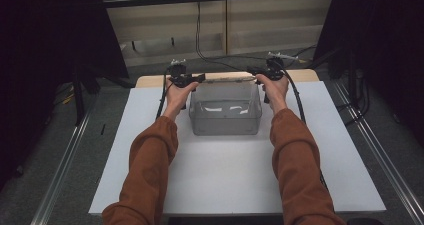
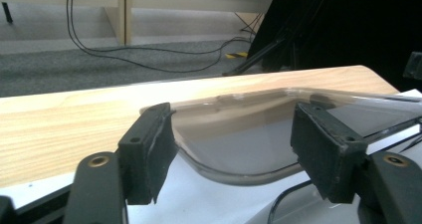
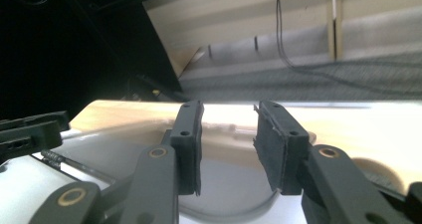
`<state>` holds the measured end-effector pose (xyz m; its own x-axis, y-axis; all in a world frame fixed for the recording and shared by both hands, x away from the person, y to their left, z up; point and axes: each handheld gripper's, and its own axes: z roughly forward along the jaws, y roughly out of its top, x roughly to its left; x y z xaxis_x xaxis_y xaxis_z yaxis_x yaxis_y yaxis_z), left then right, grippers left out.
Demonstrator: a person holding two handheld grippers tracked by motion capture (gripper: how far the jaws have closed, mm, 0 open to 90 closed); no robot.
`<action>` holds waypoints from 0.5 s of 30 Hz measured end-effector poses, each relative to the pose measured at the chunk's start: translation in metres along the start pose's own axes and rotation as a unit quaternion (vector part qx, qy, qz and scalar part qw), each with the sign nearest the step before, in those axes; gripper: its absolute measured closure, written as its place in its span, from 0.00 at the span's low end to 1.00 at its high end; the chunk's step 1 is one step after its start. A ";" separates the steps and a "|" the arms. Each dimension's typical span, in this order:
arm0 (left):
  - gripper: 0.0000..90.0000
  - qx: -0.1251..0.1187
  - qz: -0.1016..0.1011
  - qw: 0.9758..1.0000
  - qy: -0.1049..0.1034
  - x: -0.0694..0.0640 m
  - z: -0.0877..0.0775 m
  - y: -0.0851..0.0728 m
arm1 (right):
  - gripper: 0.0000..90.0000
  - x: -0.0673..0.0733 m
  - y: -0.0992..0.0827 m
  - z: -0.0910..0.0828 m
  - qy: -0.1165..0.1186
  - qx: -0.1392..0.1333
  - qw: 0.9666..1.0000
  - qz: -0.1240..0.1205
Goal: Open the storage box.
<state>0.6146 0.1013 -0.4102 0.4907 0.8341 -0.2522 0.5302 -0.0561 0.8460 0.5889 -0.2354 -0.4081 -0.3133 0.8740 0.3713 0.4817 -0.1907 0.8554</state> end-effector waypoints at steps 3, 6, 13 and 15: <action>0.29 -0.011 -0.008 1.000 -0.006 0.004 -0.002 0.001 | 0.65 -0.004 0.000 -0.002 -0.006 0.003 1.000 -0.008; 0.25 -0.011 -0.004 1.000 -0.005 0.005 -0.003 0.002 | 0.60 -0.006 -0.002 -0.004 0.000 0.006 1.000 -0.013; 0.15 -0.019 0.011 1.000 -0.008 0.005 -0.008 0.000 | 0.49 -0.002 -0.006 -0.008 0.000 -0.004 0.999 -0.035; 0.13 -0.015 0.019 1.000 -0.009 0.007 -0.010 -0.001 | 0.44 -0.002 -0.007 -0.009 -0.001 -0.004 0.999 -0.044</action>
<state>0.6106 0.1129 -0.4086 0.5226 0.8214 -0.2283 0.4899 -0.0702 0.8690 0.5784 -0.2394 -0.4118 -0.3521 0.8884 0.2944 0.4462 -0.1172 0.8872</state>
